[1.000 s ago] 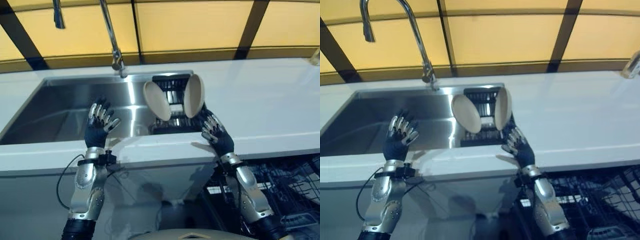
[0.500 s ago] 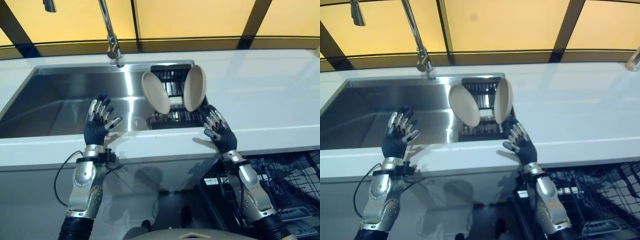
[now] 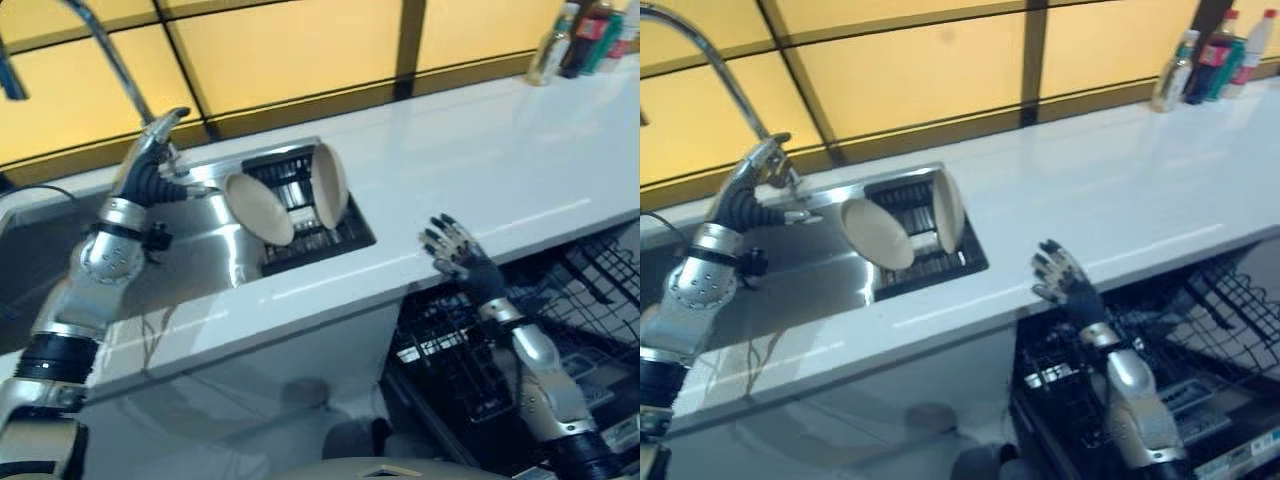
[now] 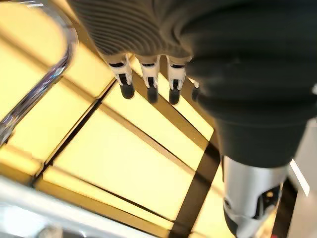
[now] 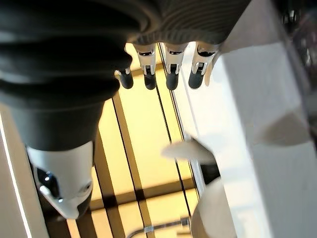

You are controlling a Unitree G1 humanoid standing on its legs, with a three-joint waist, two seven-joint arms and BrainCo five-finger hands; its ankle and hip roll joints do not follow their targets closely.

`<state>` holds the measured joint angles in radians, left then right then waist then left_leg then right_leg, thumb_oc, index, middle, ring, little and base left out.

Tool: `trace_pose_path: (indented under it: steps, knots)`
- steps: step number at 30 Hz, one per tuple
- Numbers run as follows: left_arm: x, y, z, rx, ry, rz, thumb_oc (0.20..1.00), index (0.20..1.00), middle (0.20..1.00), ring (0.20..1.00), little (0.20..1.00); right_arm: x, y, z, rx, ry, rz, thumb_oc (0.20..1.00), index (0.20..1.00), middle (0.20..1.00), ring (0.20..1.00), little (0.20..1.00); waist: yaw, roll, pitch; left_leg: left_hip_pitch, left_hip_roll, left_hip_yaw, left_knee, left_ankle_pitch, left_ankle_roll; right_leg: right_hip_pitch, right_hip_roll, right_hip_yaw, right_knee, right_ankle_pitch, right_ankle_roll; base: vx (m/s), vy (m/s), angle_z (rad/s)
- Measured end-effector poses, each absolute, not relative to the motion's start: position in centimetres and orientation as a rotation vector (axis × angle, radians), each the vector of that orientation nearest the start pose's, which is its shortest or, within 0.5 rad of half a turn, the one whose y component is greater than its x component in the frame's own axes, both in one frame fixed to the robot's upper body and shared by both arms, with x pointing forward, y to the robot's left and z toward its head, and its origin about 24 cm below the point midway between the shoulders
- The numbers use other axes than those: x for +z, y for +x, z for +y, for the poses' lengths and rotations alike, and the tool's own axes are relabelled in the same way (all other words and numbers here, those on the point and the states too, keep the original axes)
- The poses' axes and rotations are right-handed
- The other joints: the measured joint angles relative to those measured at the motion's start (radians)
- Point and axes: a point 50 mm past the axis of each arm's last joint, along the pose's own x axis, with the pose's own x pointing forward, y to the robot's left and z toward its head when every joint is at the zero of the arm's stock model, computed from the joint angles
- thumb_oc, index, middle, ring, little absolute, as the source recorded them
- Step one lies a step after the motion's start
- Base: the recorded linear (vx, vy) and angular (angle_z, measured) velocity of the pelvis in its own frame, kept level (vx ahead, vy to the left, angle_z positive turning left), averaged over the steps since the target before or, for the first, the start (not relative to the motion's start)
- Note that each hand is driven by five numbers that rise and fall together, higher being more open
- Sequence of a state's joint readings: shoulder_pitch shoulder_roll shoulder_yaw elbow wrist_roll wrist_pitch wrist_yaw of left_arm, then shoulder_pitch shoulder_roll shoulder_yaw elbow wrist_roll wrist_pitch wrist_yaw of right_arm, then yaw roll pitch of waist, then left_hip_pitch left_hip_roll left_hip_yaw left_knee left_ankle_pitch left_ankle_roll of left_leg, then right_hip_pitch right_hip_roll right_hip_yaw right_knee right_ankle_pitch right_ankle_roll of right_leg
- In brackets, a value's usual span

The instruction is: Pick up plates and place into dishwasher.

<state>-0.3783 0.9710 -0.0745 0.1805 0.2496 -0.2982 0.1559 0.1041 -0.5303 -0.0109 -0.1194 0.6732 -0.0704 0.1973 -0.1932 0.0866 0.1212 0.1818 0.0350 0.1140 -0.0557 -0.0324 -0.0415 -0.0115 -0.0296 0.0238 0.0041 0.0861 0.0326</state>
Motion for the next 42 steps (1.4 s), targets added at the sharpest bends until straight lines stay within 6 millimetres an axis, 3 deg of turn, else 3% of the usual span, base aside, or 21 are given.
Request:
trace_pose_path:
  steps: [5, 10, 20, 28, 42]
  knots:
    - [21.7, 29.8, 27.4, -0.055, 1.625, -0.509, 1.0, 1.0, 1.0, 1.0, 1.0, 7.8, 22.6, -24.1, 0.246, 0.137, -0.042, 1.0, 1.0, 1.0, 1.0, 1.0, -0.015, 0.027, 0.008, 0.016, -0.001, 0.011, -0.001, 0.0, 0.0, 0.011, 0.0, 0.007, 0.003, 0.0, 0.0, 0.05, 0.056, -0.04]
    - [20.3, 30.2, 26.4, -0.165, 1.758, -0.494, 1.0, 1.0, 1.0, 1.0, 1.0, 7.7, 22.5, -24.3, 0.262, 0.117, -0.021, 1.0, 1.0, 1.0, 1.0, 1.0, -0.019, 0.046, 0.014, 0.016, -0.004, 0.019, 0.003, -0.001, -0.002, 0.007, -0.001, 0.014, 0.021, -0.002, -0.001, 0.03, 0.019, -0.04]
    - [17.4, 30.2, 25.6, -0.322, 1.899, -0.426, 1.0, 1.0, 1.0, 1.0, 1.0, 7.6, 22.4, -24.2, 0.258, 0.126, -0.018, 1.0, 1.0, 1.0, 1.0, 1.0, -0.016, 0.006, 0.058, -0.022, -0.01, 0.02, 0.05, -0.006, 0.0, -0.04, -0.008, 0.019, 0.07, -0.004, -0.002, -0.01, -0.003, -0.01]
    - [18.3, 31.5, 25.8, -0.264, 2.09, -0.515, 1.0, 1.0, 1.0, 1.0, 1.0, 7.1, 22.3, -23.7, 0.259, 0.136, -0.005, 1.0, 1.0, 1.0, 1.0, 1.0, -0.017, -0.03, 0.092, -0.102, -0.004, 0.027, 0.107, -0.008, -0.009, -0.098, -0.009, 0.018, 0.075, 0.009, 0.003, -0.07, -0.025, -0.03]
    - [16.8, 31.7, 27.5, -0.292, 2.337, -0.497, 1.0, 1.0, 1.0, 1.0, 1.0, 7.1, 22.3, -23.9, 0.245, 0.153, -0.009, 1.0, 1.0, 1.0, 1.0, 1.0, -0.011, -0.055, 0.104, -0.072, 0.0, 0.035, 0.109, -0.015, -0.01, -0.059, -0.007, 0.01, 0.061, 0.02, -0.002, 0.03, -0.006, -0.01]
